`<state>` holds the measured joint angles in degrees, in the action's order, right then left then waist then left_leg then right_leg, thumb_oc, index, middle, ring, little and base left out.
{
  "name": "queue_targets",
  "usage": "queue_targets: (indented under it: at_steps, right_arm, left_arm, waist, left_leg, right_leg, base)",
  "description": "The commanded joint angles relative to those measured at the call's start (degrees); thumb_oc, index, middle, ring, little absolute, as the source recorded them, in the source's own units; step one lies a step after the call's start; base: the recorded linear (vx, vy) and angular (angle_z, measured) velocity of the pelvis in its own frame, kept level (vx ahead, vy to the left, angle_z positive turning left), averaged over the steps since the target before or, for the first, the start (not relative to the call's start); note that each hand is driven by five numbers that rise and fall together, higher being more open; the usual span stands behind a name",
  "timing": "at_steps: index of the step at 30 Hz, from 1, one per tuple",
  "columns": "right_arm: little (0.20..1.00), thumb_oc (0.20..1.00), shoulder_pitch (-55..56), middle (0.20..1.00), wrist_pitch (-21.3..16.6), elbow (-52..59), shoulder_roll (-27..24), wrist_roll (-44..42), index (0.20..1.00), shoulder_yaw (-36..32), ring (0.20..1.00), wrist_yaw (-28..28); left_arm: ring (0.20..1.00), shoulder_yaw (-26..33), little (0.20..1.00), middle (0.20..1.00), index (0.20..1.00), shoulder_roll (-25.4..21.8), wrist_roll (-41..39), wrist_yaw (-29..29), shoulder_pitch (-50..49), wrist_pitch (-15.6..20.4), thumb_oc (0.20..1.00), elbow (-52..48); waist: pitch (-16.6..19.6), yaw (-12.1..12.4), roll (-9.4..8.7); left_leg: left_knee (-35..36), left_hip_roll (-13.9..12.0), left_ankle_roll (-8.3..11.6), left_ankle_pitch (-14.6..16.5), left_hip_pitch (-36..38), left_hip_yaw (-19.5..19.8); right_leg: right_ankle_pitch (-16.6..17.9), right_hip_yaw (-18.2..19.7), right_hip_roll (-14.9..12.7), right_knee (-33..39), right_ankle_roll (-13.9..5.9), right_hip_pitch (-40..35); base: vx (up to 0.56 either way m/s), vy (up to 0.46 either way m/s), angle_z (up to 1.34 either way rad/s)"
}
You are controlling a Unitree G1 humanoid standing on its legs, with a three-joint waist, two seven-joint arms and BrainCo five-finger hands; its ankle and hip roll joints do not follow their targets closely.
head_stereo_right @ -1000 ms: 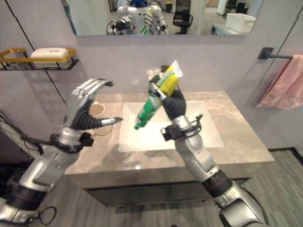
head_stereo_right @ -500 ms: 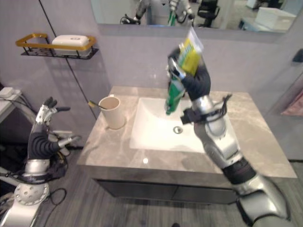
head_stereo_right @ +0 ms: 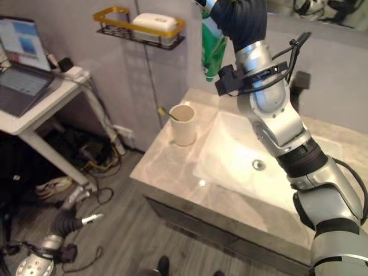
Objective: Put brush and paste in cup on sink, flatten towel.
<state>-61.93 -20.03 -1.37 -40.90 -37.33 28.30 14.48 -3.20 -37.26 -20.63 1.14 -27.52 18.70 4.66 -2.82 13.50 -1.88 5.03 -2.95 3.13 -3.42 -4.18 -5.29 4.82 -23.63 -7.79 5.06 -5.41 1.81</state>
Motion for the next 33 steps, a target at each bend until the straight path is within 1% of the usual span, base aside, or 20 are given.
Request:
queue_targets:
  at_steps: [1,5,11,16,21,26,28,33]
  right_arm:
    - [0.200,0.200,-8.2,0.200,-3.6,-1.4,-2.1,0.8,0.200,-1.1,0.200,3.1]
    - [0.200,0.200,-9.1,0.200,-3.6,-2.0,-2.0,0.2,0.200,-0.7,0.200,2.9]
    - [0.200,0.200,-8.0,0.200,-2.9,-1.7,-1.5,0.0,0.200,-0.5,0.200,2.2]
    - [0.200,0.200,-7.2,0.200,-2.1,-1.8,-1.0,-1.5,0.200,0.2,0.200,2.0]
    - [0.200,0.200,-6.4,0.200,-1.3,-1.0,0.6,-5.3,0.200,1.7,0.200,0.7]
    - [0.200,0.200,-5.9,0.200,-1.6,-0.9,1.6,-7.6,0.200,2.0,0.200,0.5]
    - [0.200,0.200,-5.1,0.200,-1.7,-1.1,2.9,-9.2,0.200,1.9,0.200,0.2]
    - [0.200,0.200,-4.3,0.200,-1.5,-0.4,3.7,-10.3,0.200,2.1,0.200,-0.3]
  left_arm:
    - [1.000,0.0,1.000,1.000,1.000,-0.7,-8.1,-2.1,-0.2,-0.8,1.000,0.3]
    - [1.000,0.1,1.000,1.000,1.000,0.4,-9.9,-3.5,-1.2,-1.7,1.000,0.2]
    - [1.000,-0.7,1.000,1.000,1.000,0.5,-10.5,-4.5,-1.4,-2.5,1.000,0.3]
    - [1.000,-0.5,1.000,1.000,1.000,0.2,-9.7,-4.0,-1.4,-2.5,1.000,-0.3]
    - [1.000,-1.2,1.000,1.000,1.000,-0.1,-9.1,-3.1,-1.0,-2.8,1.000,-0.7]
    - [1.000,-0.6,1.000,1.000,1.000,0.8,-7.9,-1.3,-1.0,-2.3,1.000,-1.5]
    - [1.000,-1.0,1.000,1.000,1.000,1.1,-8.0,-0.9,-0.5,-2.3,1.000,-1.2]
    - [1.000,-1.2,1.000,1.000,1.000,1.6,-7.8,-0.3,-0.2,-2.5,1.000,-1.2]
  waist:
    - [1.4,1.1,-3.08]
    - [1.4,2.0,-3.34]
    - [1.0,2.3,-3.23]
    - [0.2,2.2,-3.35]
    - [-0.4,1.6,-3.55]
    - [-0.8,1.6,-3.74]
    - [-0.9,1.7,-3.74]
    - [-1.3,1.7,-3.64]
  left_leg:
    - [0.0,-1.3,2.56,-1.9,-2.3,1.4]
    - [0.0,-0.9,2.47,-2.2,-3.4,2.1]
    - [0.0,-0.5,2.29,-2.2,-4.1,2.4]
    - [0.0,-0.2,2.08,-2.3,-4.8,2.0]
    - [0.0,-0.2,1.98,-2.1,-5.2,1.4]
    - [0.0,-0.5,2.03,-2.1,-5.3,0.8]
    - [0.0,-0.5,2.07,-2.1,-5.3,0.8]
    - [0.0,-0.6,2.03,-2.2,-5.4,0.9]
  right_leg:
    - [3.3,2.1,-7.2,-0.1,-5.23,-1.5]
    - [3.5,1.4,-7.5,-0.1,-5.44,-1.1]
    - [3.6,1.3,-7.9,-0.1,-5.54,-0.6]
    - [4.1,1.9,-8.2,-0.1,-5.67,0.6]
    - [4.5,2.6,-8.3,-0.1,-5.75,1.6]
    - [4.5,3.1,-8.2,-0.1,-5.73,2.1]
    - [4.5,3.1,-8.1,-0.1,-5.70,2.2]
    - [4.6,3.0,-8.2,-0.1,-5.72,2.2]
  base:
    - [-0.02,0.023,0.29]
    - [0.00,0.021,0.17]
    - [0.00,0.020,0.03]
    - [0.00,0.009,-0.02]
    - [-0.01,0.018,-0.06]
    - [0.00,0.000,-0.08]
    - [-0.01,-0.004,-0.06]
    - [0.00,-0.001,-0.01]
